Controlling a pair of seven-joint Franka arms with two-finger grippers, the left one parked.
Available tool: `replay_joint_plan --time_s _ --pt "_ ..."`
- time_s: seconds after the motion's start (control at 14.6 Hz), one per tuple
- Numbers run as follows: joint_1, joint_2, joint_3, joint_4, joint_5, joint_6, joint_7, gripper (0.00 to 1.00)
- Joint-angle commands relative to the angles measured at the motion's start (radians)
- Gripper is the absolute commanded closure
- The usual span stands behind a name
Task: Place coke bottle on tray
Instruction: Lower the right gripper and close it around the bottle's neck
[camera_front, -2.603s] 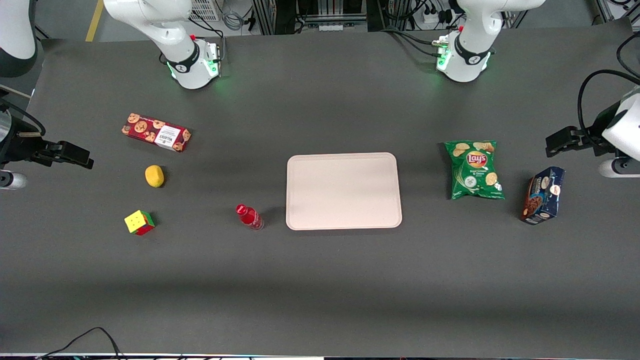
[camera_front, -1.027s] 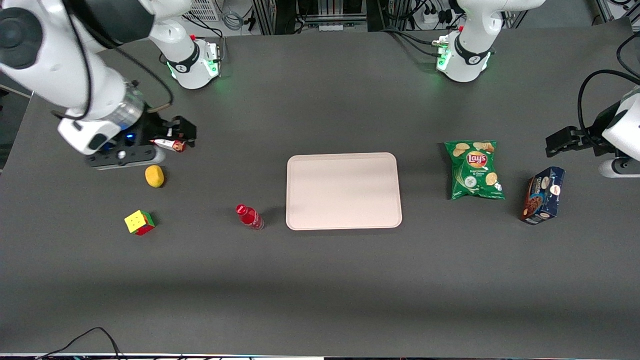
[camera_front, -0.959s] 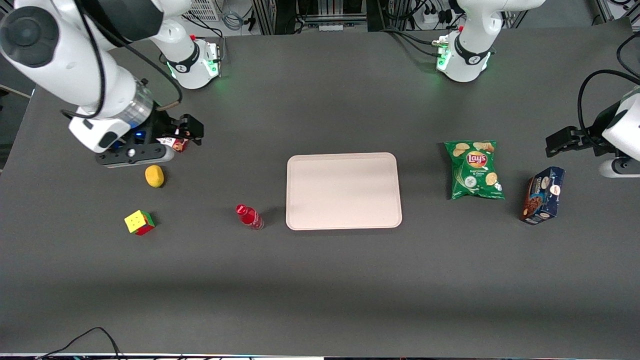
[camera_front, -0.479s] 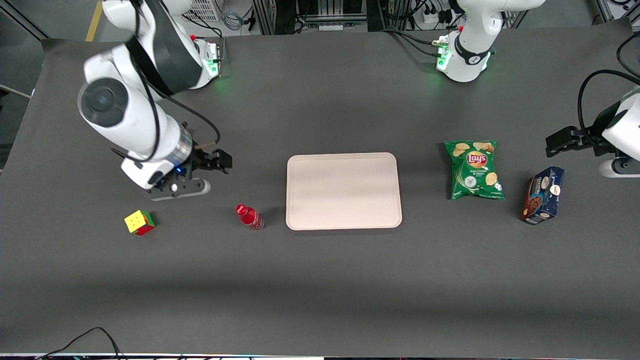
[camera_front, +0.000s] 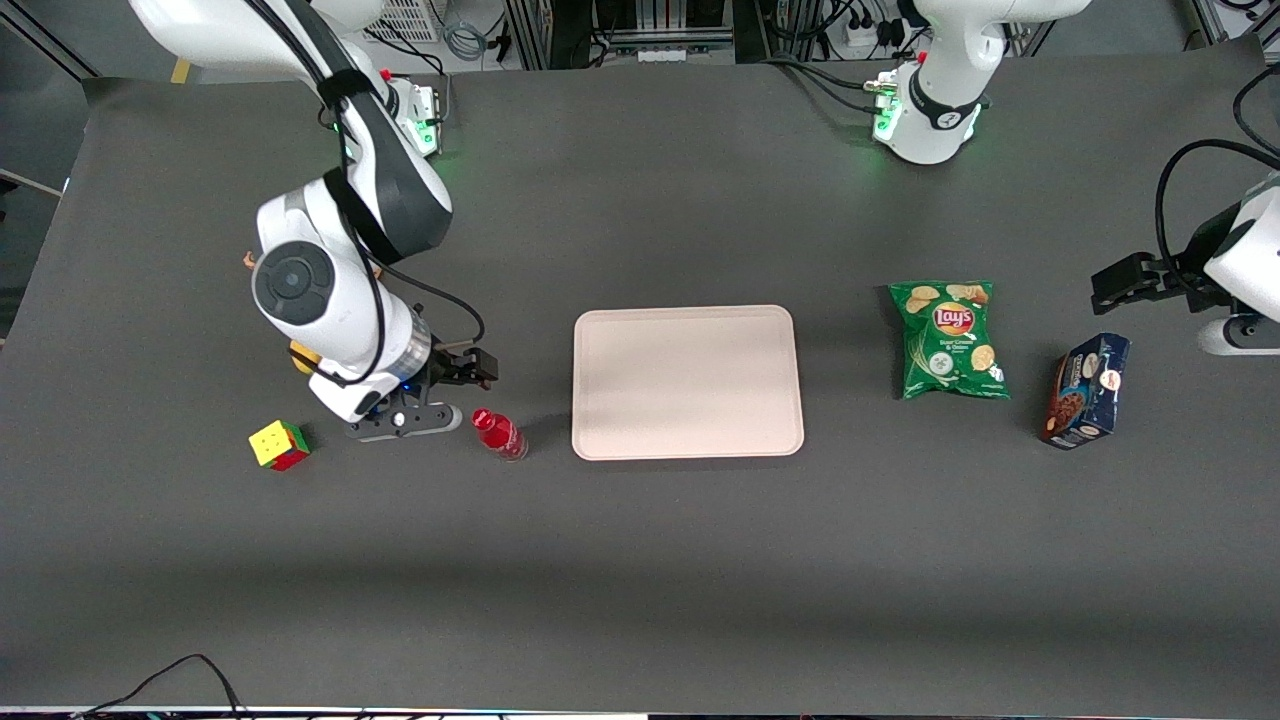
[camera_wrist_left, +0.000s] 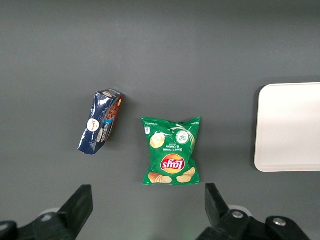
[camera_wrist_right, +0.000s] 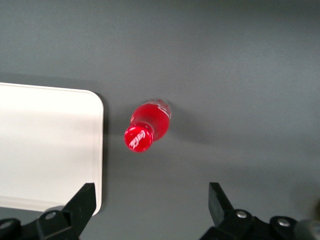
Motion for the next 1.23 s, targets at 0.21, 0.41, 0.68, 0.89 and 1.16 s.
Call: replay_joint_plan --time_s 0.21,0.41,0.68,0.89,1.16 --pt "0.016 0.067 0.009 0.008 -0.048 0.034 0.012 0.00" --pt "0.019 0.084 0.009 0.028 -0.082 0.043 0.010 0.00" --pt "0.019 0.120 0.017 0.042 -0.088 0.092 0.012 0.00" --pt "0.019 0.148 0.017 0.042 -0.088 0.129 0.010 0.00" --pt "0.019 0.160 0.017 0.044 -0.088 0.150 0.012 0.00"
